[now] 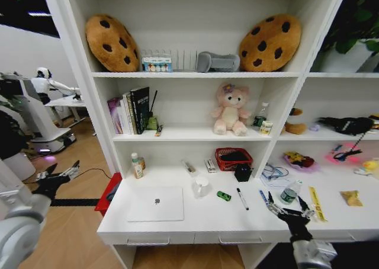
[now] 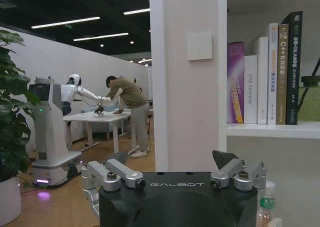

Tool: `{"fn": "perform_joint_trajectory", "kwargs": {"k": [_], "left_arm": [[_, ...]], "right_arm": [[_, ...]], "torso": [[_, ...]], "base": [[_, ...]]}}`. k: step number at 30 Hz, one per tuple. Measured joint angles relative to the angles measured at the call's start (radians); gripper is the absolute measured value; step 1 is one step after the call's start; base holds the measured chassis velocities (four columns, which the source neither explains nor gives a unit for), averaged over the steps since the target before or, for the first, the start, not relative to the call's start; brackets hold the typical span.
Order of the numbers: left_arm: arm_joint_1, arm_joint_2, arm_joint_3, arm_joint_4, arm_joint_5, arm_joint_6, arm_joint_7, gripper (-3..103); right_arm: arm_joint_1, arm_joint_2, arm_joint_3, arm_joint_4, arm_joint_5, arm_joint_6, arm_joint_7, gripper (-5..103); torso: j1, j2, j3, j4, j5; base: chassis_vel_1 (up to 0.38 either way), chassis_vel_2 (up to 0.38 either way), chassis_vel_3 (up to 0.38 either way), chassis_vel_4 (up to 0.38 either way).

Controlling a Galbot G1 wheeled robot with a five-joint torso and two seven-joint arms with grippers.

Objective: Organize the objects on the table.

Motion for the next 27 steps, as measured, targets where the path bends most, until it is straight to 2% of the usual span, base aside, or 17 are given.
{"fn": "perform_joint_trajectory", "kwargs": {"k": [5, 8, 11, 14, 27], "left_arm": [[0.061, -0.059, 0.016, -0.091, 0.015, 0.008, -0.017, 100], [0.071, -0.070, 0.038, -0.106, 0.027, 0.007, -0.023, 100], [0.083, -0.098, 0.137, -0.128, 0.099, -0.014, -0.031, 100], [0.083, -0.103, 0.170, -0.138, 0.113, -0.016, -0.040, 100], [0.092, -0.094, 0.156, -0.140, 0.113, -0.010, -0.046, 100]], "right_arm": [[-0.013, 0.012, -0.014, 0.004, -0.014, 0.006, -0.003, 100], [-0.017, 0.014, -0.015, 0.004, -0.016, 0.012, -0.004, 100], [-0.029, 0.017, -0.014, 0.002, -0.020, 0.035, -0.010, 100], [-0.028, 0.012, -0.010, 0.000, -0.015, 0.038, -0.010, 100], [-0.013, 0.023, -0.028, -0.014, -0.018, 0.047, -0.011, 100]], "torso": [[0.000, 0.000, 0.000, 0.0000, 0.0000], [0.000, 0.000, 0.000, -0.0001, 0.0000], [0.000, 0.000, 0.000, -0.0002, -0.0002], [0.000, 0.000, 0.000, -0.0003, -0.0003], [0.000, 0.000, 0.000, -0.0002, -0.0002]], "base": [[0.000, 0.000, 0.000, 0.000], [0.000, 0.000, 0.000, 0.000], [0.000, 0.000, 0.000, 0.000], [0.000, 0.000, 0.000, 0.000], [0.000, 0.000, 0.000, 0.000]]}}
